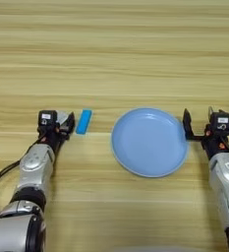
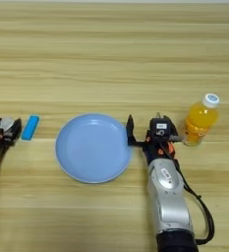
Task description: Move the objects on the table
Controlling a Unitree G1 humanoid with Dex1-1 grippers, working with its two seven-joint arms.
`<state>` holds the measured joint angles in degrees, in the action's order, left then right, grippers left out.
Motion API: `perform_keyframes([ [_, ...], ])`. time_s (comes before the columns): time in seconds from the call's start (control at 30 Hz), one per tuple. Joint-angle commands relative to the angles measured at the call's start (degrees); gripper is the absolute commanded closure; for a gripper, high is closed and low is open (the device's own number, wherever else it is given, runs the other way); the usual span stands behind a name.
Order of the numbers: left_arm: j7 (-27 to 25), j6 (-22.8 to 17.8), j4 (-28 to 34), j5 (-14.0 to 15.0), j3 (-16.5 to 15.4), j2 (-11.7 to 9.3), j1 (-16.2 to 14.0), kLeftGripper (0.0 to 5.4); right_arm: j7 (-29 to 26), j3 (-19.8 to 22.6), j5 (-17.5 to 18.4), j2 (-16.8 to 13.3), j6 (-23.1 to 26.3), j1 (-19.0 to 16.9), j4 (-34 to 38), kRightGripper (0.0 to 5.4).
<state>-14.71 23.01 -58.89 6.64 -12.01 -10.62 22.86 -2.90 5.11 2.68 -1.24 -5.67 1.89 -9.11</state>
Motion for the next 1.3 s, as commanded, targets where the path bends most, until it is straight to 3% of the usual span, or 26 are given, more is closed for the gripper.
perform_keyframes([
  [0.03,1.3,0.3,-1.9,-1.2,0.6,-0.7,0.8,1.78,0.1,0.2,0.6,-0.1,0.3,0.7,-0.4,0.00],
  [0.27,1.9,5.6,-1.0,-0.7,0.3,-0.2,0.9,1.20,0.1,0.3,0.6,-0.1,0.2,0.8,-0.5,0.00],
  [0.67,-0.7,10.7,1.3,1.5,-0.4,1.0,0.2,0.06,0.2,0.7,0.7,-0.3,0.2,0.8,-0.5,0.00],
  [0.97,-1.0,11.5,6.1,2.0,-0.5,1.7,-1.5,0.02,0.0,0.8,0.7,-0.4,0.4,0.7,-0.2,0.00],
  [1.3,-1.8,10.8,14.6,1.4,2.3,3.9,-6.2,0.02,0.0,0.7,0.7,-0.5,0.4,0.8,-0.2,0.00],
])
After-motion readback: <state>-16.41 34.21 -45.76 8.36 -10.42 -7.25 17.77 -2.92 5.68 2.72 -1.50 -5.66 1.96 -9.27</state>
